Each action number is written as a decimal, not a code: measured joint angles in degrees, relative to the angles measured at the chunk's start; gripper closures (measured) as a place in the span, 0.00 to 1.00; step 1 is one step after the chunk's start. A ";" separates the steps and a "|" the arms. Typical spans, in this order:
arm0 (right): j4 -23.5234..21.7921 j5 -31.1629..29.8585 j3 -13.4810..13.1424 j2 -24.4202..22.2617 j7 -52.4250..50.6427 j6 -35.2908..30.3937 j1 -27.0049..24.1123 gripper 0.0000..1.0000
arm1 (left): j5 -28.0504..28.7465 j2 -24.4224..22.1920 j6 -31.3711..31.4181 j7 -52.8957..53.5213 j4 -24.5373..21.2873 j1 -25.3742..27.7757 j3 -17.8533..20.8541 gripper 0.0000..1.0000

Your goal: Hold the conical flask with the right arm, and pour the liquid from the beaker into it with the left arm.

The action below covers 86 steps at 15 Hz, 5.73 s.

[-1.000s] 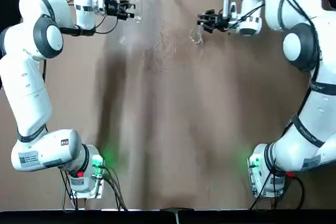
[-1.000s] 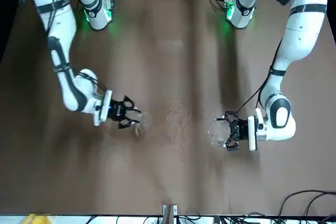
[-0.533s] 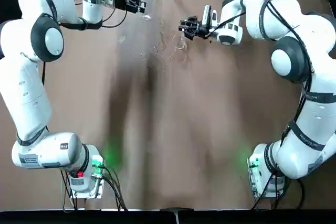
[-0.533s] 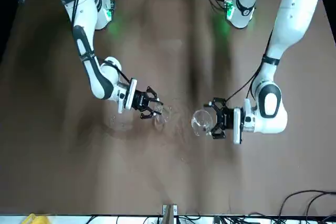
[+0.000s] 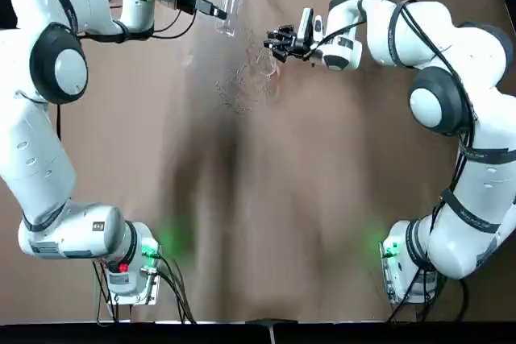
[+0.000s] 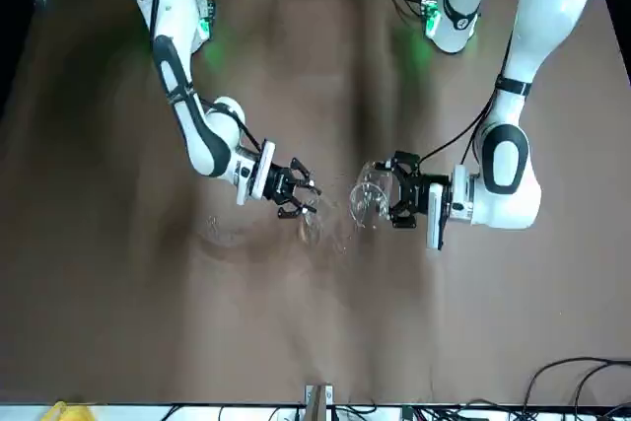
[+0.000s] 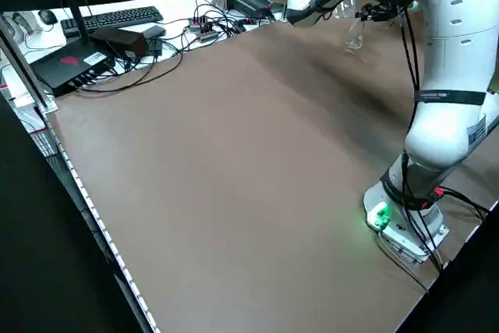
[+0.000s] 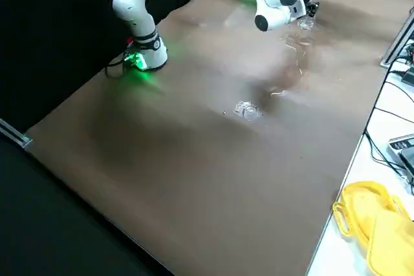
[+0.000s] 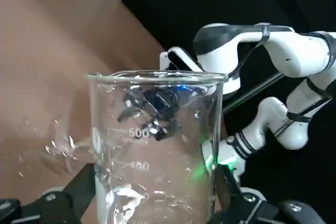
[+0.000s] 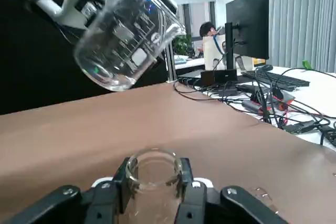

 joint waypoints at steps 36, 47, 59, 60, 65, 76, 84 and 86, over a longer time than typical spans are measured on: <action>0.25 0.80 -0.76 2.59 -1.35 3.28 3.61 0.61 | 5.36 2.00 -2.84 -24.84 -1.29 -4.38 -4.46 0.04; 0.28 1.08 -0.76 2.71 -1.57 3.35 3.67 0.61 | 5.36 5.35 0.66 -24.85 -0.38 -5.97 -4.41 0.04; 0.29 1.18 -0.76 2.71 -1.72 3.38 3.76 0.61 | 5.36 6.84 2.90 -28.38 0.64 -7.39 -4.35 0.04; 0.29 1.22 -0.76 2.71 -1.73 3.38 3.77 0.61 | 5.36 6.89 2.90 -28.56 0.68 -7.40 -4.35 0.04; 0.29 1.32 -0.76 2.71 -1.81 3.39 3.78 0.61 | 5.27 7.30 2.90 -32.16 0.88 -7.53 -4.35 0.04; 0.29 1.35 -0.77 2.74 -1.85 3.63 3.80 0.61 | 5.09 7.33 2.90 -36.60 1.11 -7.54 -4.32 0.04; 0.29 1.36 -0.78 2.74 -1.86 3.69 3.80 0.61 | 5.05 7.33 2.90 -39.52 2.07 -8.39 -4.32 0.04; 0.29 1.37 -0.78 2.74 -1.86 3.71 3.80 0.61 | 5.05 7.33 2.90 -39.88 2.11 -8.54 -4.32 0.04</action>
